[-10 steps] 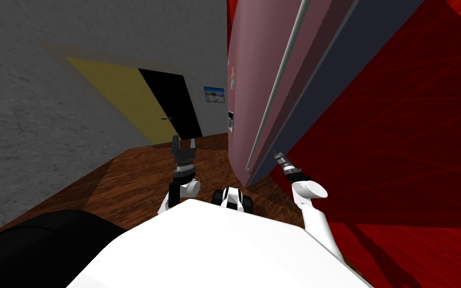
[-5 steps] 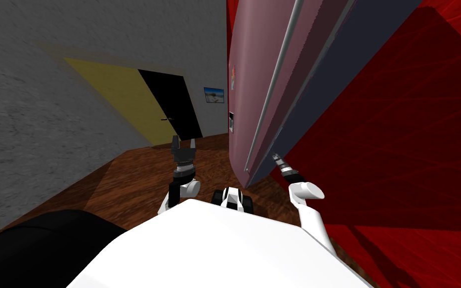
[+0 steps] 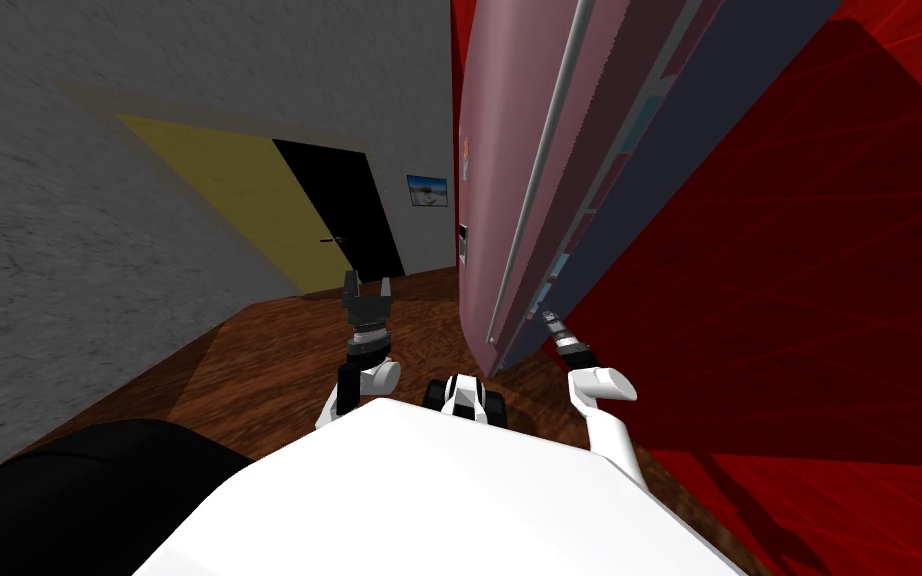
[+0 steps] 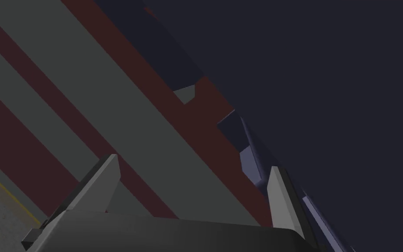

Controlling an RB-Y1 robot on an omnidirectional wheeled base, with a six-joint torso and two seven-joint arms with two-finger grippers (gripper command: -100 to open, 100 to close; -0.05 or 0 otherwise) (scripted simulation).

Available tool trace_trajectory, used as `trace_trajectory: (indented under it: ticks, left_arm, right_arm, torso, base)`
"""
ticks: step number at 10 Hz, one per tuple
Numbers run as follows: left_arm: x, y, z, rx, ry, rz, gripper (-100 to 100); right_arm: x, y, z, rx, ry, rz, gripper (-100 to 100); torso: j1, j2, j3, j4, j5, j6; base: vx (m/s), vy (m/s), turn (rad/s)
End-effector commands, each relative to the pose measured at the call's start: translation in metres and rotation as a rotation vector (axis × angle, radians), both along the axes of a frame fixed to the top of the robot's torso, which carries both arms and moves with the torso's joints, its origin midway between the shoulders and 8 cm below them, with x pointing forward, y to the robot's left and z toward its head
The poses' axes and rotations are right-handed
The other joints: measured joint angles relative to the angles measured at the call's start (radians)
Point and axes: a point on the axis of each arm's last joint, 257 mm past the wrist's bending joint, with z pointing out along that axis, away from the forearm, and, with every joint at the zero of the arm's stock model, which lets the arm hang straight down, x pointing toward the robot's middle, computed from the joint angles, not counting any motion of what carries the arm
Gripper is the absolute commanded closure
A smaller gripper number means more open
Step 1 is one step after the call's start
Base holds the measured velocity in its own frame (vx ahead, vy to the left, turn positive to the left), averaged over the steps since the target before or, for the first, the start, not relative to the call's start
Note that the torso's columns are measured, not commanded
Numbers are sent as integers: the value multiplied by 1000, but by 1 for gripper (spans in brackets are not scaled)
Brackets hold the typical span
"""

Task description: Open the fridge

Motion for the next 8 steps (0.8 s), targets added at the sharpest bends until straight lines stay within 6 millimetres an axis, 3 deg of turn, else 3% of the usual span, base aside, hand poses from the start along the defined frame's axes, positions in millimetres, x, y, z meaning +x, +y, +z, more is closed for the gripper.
trace_trajectory:
  ticks: [1,6,7,8]
  left_arm:
    - [0,0,0,0,0,0,0]
    - [0,0,0,0,0,0,0]
    - [0,0,0,0,0,0,0]
    - [0,0,0,0,0,0,0]
  right_arm:
    - [-5,25,0,142,-22,59,-100]
    - [-9,54,-4,304,-37,84,-100]
    - [-11,46,-12,291,-22,72,-100]
    - [-5,43,-5,297,-22,65,-100]
  torso:
    - [0,-1,-1,0,0,0]
    - [-3,-4,-4,2,2,0]
    - [-3,-5,-4,2,1,0]
    - [-5,-3,-2,0,0,3]
  base:
    - [-11,70,-13]
    - [-9,36,-6]
    - [-11,-4,-24]
    - [0,5,-28]
